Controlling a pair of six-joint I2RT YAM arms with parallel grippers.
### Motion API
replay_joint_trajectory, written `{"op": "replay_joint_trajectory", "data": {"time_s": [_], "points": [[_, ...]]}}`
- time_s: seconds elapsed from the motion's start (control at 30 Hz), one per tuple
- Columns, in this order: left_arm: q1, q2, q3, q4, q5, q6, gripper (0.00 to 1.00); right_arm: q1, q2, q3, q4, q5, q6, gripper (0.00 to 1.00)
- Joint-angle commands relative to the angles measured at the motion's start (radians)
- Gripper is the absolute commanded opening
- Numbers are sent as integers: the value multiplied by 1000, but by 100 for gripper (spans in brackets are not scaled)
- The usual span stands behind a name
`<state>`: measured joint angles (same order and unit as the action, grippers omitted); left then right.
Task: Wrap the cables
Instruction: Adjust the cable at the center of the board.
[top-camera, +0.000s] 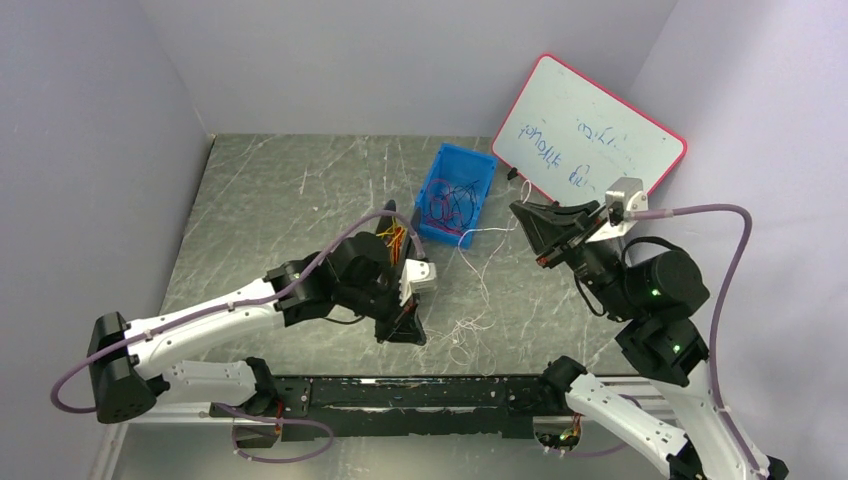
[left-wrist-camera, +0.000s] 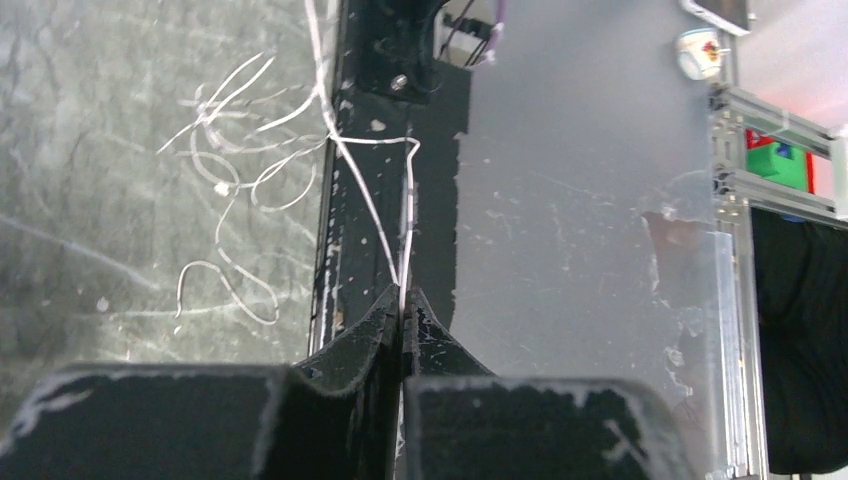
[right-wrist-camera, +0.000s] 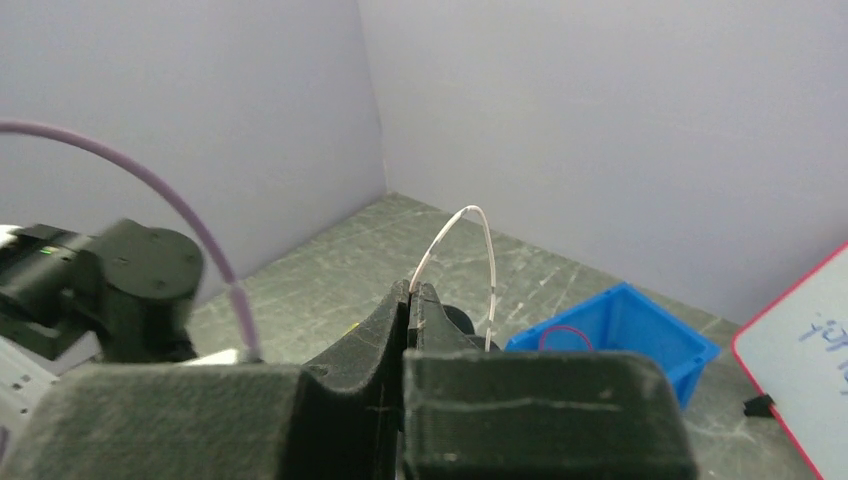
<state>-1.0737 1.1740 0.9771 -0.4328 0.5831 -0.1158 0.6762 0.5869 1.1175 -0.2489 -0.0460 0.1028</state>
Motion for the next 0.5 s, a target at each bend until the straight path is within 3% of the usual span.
{"op": "replay_joint_trajectory", "data": {"time_s": [0.0, 0.23, 0.47], "points": [[-8, -69, 11, 75, 137, 18, 7, 3, 4, -42, 19, 86, -37, 0], [-8, -138, 7, 133, 159, 9, 7, 3, 9, -125, 21, 172, -14, 0], [-8, -212, 4, 267, 6, -35, 7, 2, -4, -294, 27, 252, 85, 0]]}}
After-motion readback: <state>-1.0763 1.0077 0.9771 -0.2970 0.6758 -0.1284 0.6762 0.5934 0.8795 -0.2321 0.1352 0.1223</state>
